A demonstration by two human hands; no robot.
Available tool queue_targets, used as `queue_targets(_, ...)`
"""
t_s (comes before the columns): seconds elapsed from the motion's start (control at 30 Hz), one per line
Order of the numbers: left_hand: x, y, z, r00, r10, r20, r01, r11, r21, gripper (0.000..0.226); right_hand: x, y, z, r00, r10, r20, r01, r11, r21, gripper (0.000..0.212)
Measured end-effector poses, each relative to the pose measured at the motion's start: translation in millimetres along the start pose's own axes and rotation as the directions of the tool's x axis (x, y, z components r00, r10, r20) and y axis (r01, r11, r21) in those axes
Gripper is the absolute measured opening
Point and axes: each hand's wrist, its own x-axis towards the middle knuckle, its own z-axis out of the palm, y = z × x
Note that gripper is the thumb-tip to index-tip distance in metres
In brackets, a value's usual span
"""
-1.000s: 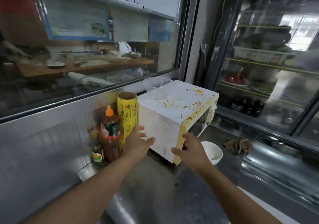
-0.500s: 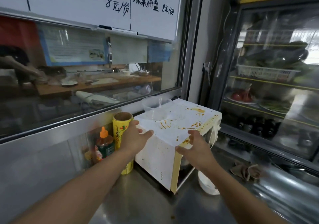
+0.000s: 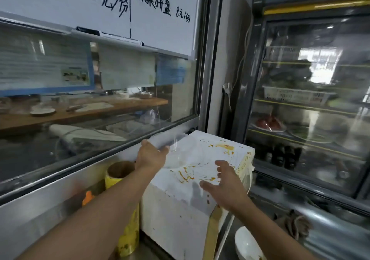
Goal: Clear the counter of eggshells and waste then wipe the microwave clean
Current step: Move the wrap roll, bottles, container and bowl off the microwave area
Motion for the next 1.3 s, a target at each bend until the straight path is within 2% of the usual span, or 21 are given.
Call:
queue_targets(0.3,46,-16,35,0.990,-0.087,0.109,0.098,0.990,-0.101,0.080,20,14,20,0.998,0.048,-0.033,-0.050,0.996,-0.068,0.071)
queue_targets(0.43,46,-14,41,0.967,-0.168,0.192,0.205,0.960,-0.193,0.064,21,16,25,0.999,0.044,-0.028,-0.046,0.997,-0.066,0.069)
queue_targets(0.53,41,-14,42,0.962,-0.175,0.208,0.226,0.941,-0.252,0.059,19,18,25,0.998,0.048,-0.038,-0.050,0.997,-0.055,0.070)
queue_targets(0.67,28,-13,35,0.974,-0.130,0.187,0.171,0.960,-0.224,0.051,14,19,22,0.998,0.049,-0.045,-0.050,0.998,-0.033,0.070)
queue_targets(0.83,-1,-11,23,0.984,-0.081,0.158,0.112,0.973,-0.202,0.026,-1,20,13,0.999,0.043,-0.028,-0.043,0.999,0.016,0.070)
queue_targets(0.97,-29,-8,12,0.991,-0.027,0.128,0.047,0.987,-0.156,0.032,-20,22,-2,0.999,0.041,-0.027,-0.040,0.999,0.031,0.071)
queue_targets(1.17,-84,-5,-6,0.998,-0.036,0.059,0.043,0.991,-0.124,0.040,-55,33,-26,1.000,0.024,0.008,-0.024,0.996,0.087,0.065)
queue_targets(1.23,-106,-5,-15,0.998,-0.046,0.036,0.050,0.992,-0.115,0.041,-68,37,-34,0.999,0.017,0.043,-0.022,0.991,0.133,0.058)
queue_targets(1.3,-127,-6,-26,0.998,-0.063,0.026,0.066,0.989,-0.134,0.042,-81,41,-43,0.999,-0.006,0.046,-0.002,0.987,0.159,0.042)
